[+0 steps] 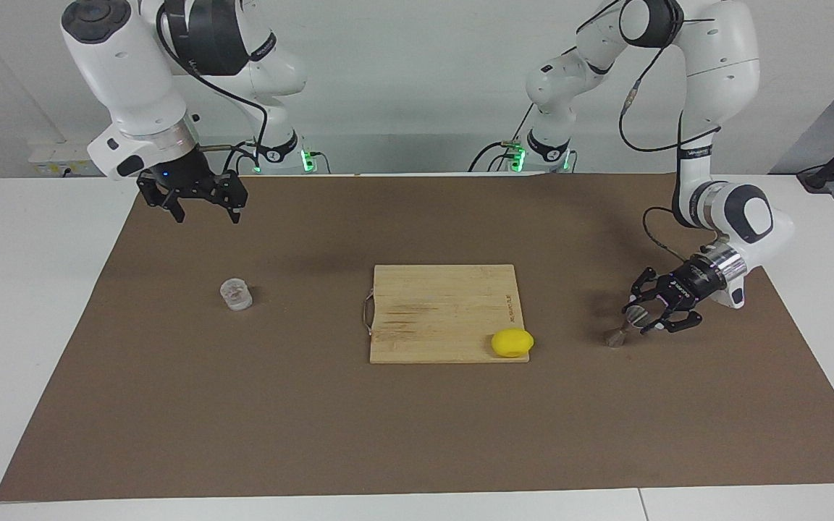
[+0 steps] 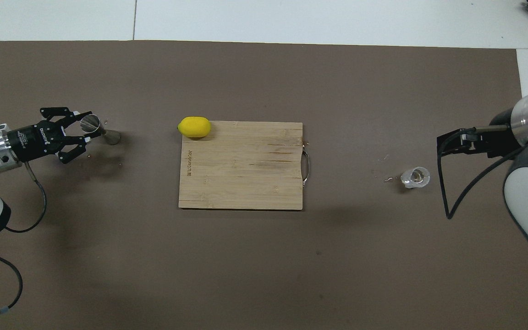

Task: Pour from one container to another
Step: 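Open the left gripper and reach toward the small steel cup, then grasp the steel cup with the left gripper and carry it over the board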

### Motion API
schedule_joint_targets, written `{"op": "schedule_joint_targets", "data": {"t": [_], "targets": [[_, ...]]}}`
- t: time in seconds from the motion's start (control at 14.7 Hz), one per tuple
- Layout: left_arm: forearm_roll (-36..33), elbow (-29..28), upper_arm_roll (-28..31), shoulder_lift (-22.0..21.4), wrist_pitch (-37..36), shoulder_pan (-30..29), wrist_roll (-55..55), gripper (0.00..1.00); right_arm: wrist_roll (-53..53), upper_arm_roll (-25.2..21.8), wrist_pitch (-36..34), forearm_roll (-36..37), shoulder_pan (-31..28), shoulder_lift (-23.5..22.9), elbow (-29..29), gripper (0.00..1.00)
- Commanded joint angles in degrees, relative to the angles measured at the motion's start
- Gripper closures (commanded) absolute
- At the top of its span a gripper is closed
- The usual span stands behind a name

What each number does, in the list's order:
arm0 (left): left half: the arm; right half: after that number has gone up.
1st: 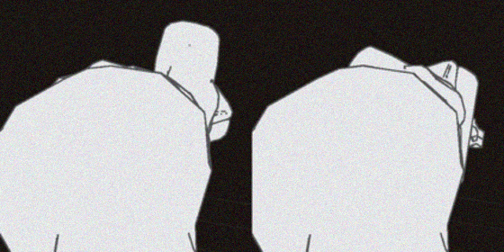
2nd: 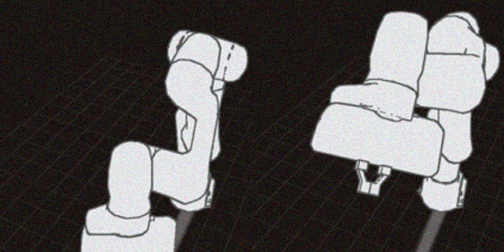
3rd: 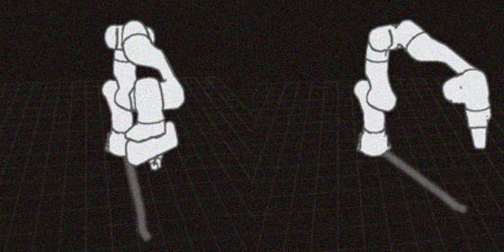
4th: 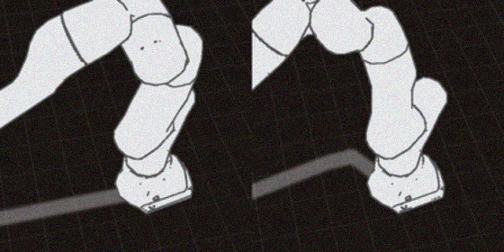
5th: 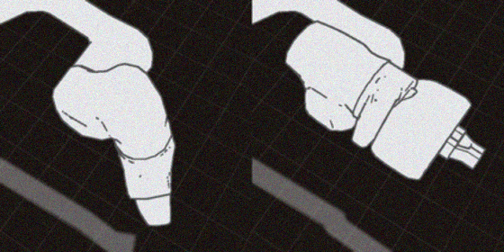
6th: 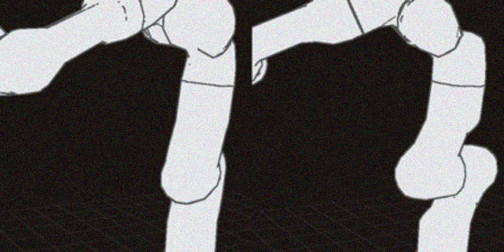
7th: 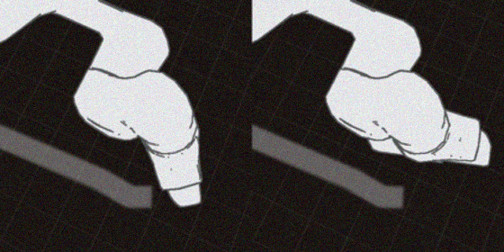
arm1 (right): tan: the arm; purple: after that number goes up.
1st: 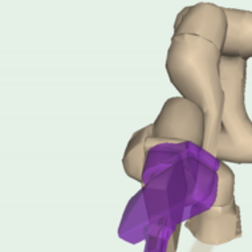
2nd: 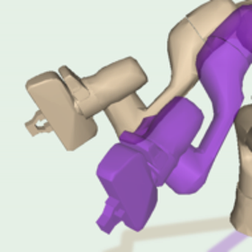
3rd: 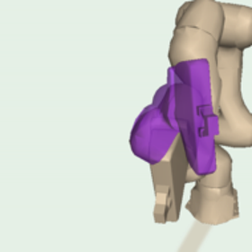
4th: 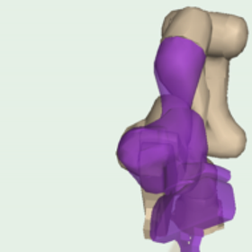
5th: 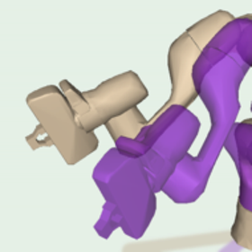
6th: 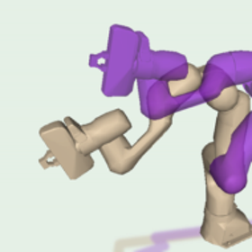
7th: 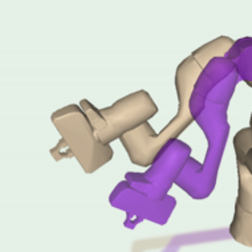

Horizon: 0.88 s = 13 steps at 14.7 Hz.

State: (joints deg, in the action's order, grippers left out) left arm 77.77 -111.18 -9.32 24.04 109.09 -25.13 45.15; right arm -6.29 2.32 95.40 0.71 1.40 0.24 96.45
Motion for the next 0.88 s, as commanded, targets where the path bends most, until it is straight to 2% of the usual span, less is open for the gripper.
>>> {"op": "schedule_joint_targets", "data": {"t": [0.0, 0.48, 0.68, 0.81], "targets": [[1.15, 0.78, -0.09, -0.40, -2.65, 0.16, -0.33, 1.00, 1.19, 0.14, -0.48, -0.19, -0.70, 1.25, 1.20, 0.00], [1.50, 4.91, -10.71, -1.54, -1.78, 2.70, 7.74, 1.00, 1.37, -0.13, -0.39, -0.19, -0.61, 1.25, 0.94, 0.00], [1.85, 5.53, -11.07, -2.85, -1.78, 6.57, 10.83, 1.00, 1.29, -0.04, -0.04, -0.19, -0.70, 1.25, 0.85, 0.00], [2.38, 5.71, -11.25, -4.00, 2.32, 10.25, 12.40, 1.00, 1.28, -0.04, 0.58, -0.18, -0.52, 1.25, 0.85, 0.00]]}}
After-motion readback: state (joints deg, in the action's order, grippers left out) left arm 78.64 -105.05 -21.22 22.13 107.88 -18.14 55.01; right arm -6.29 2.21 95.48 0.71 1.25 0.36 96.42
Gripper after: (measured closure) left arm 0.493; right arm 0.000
